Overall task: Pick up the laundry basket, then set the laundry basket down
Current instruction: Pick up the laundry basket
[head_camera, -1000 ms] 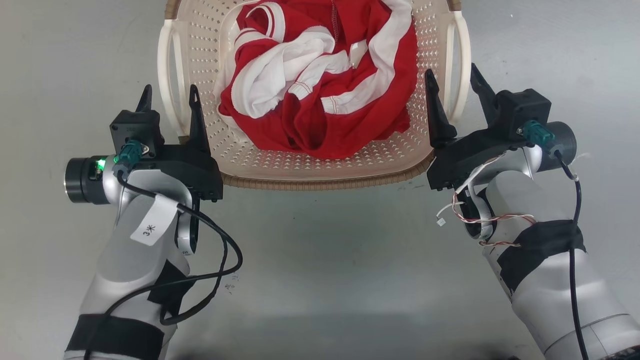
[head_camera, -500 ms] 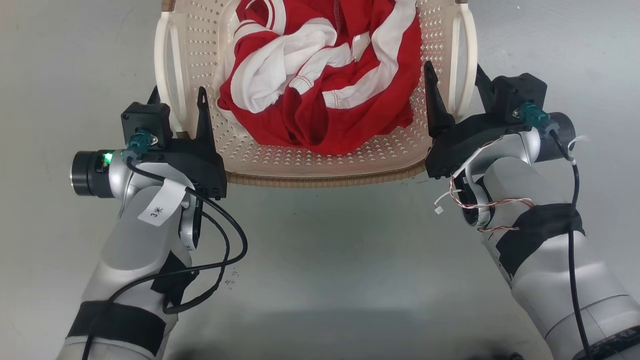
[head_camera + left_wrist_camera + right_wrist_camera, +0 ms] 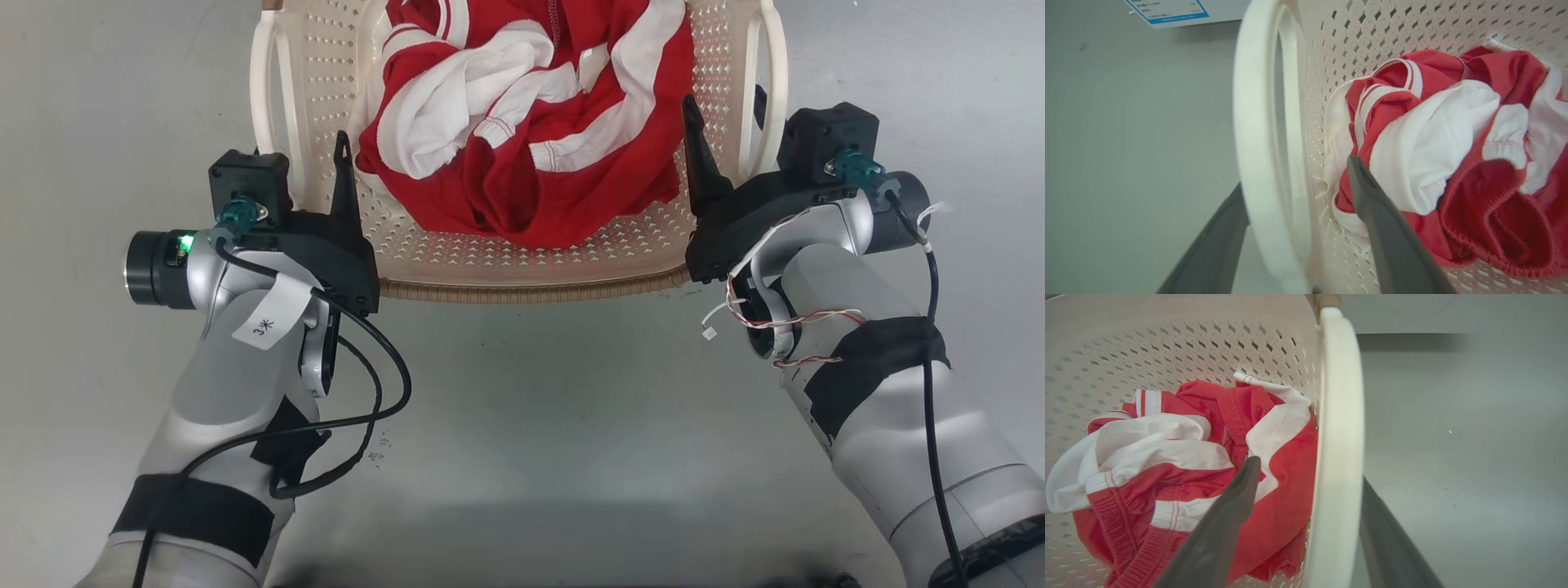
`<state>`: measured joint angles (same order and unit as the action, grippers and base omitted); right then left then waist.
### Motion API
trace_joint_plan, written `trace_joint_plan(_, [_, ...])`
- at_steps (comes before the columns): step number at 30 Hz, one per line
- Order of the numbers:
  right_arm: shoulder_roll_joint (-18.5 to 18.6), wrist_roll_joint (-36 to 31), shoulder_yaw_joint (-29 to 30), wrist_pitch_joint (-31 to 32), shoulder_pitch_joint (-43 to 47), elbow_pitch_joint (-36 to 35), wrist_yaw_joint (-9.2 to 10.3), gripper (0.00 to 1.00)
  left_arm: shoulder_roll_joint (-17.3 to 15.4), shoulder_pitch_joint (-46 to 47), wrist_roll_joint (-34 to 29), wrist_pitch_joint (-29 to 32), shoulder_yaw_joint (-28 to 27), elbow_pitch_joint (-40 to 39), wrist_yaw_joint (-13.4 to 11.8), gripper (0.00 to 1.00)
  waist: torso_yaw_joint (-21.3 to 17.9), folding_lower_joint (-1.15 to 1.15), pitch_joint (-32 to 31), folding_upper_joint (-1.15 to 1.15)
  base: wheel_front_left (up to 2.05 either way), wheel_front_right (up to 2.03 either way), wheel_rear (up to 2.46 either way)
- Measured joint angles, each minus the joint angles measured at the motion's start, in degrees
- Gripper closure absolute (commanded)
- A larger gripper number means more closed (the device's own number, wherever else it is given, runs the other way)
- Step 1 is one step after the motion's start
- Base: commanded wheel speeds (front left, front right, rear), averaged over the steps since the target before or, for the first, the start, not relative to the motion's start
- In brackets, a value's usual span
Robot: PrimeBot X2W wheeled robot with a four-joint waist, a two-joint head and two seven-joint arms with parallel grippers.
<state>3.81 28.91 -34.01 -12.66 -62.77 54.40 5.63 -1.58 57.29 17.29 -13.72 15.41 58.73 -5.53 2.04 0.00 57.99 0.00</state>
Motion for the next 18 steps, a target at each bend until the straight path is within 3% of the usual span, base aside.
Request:
trace_joint_plan(3, [0.01, 0.67, -0.73, 0.00, -0.31, 0.37, 0.24, 0.17, 0.00, 0.13, 0.45, -0.01, 0.63, 0.40, 0.00, 0.22, 0.04, 0.00, 0.05, 0.00, 0.00, 0.00, 0.00])
trace_joint_plan(6, [0.02, 1.18, -1.51, 0.03, -0.54, 1.04, 0.42, 0.24, 0.00, 0.24, 0.92, -0.01, 1.46, 0.73, 0.00, 0.30, 0.07, 0.00, 0.08, 0.00, 0.00, 0.00, 0.00])
trace_joint_plan(9, [0.02, 1.99, -2.08, 0.05, -1.34, 1.49, 0.43, 0.35, 0.01, 0.61, 1.42, -0.01, 2.10, 1.19, 0.00, 0.50, 0.12, 0.00, 0.12, 0.00, 0.00, 0.00, 0.00])
trace_joint_plan(13, [0.19, 3.25, -2.90, 0.04, -1.57, 1.97, 0.49, 0.47, -0.07, 1.18, 2.86, -0.01, 2.72, 1.74, -0.01, 0.69, 0.18, 0.00, 0.15, 0.00, 0.00, 0.00, 0.00])
trace_joint_plan(15, [0.27, 3.53, -3.31, 0.05, -1.59, 2.15, 0.90, 0.52, -0.21, 1.27, 3.42, -0.01, 3.16, 1.83, -0.01, 0.86, 0.19, 0.00, 0.15, 0.00, 0.00, 0.00, 0.00])
trace_joint_plan(16, [0.30, 3.63, -3.56, 0.05, -1.62, 2.24, 0.92, 0.53, -0.25, 1.30, 3.64, -0.01, 3.34, 1.87, -0.02, 0.99, 0.19, 0.00, 0.15, 0.00, 0.00, 0.00, 0.00])
trace_joint_plan(18, [0.36, 4.26, -4.03, 0.05, -1.75, 2.53, 0.93, 0.58, -0.31, 1.41, 4.12, -0.01, 3.75, 1.93, -0.02, 1.00, 0.17, 0.00, 0.13, 0.00, 0.00, 0.00, 0.00])
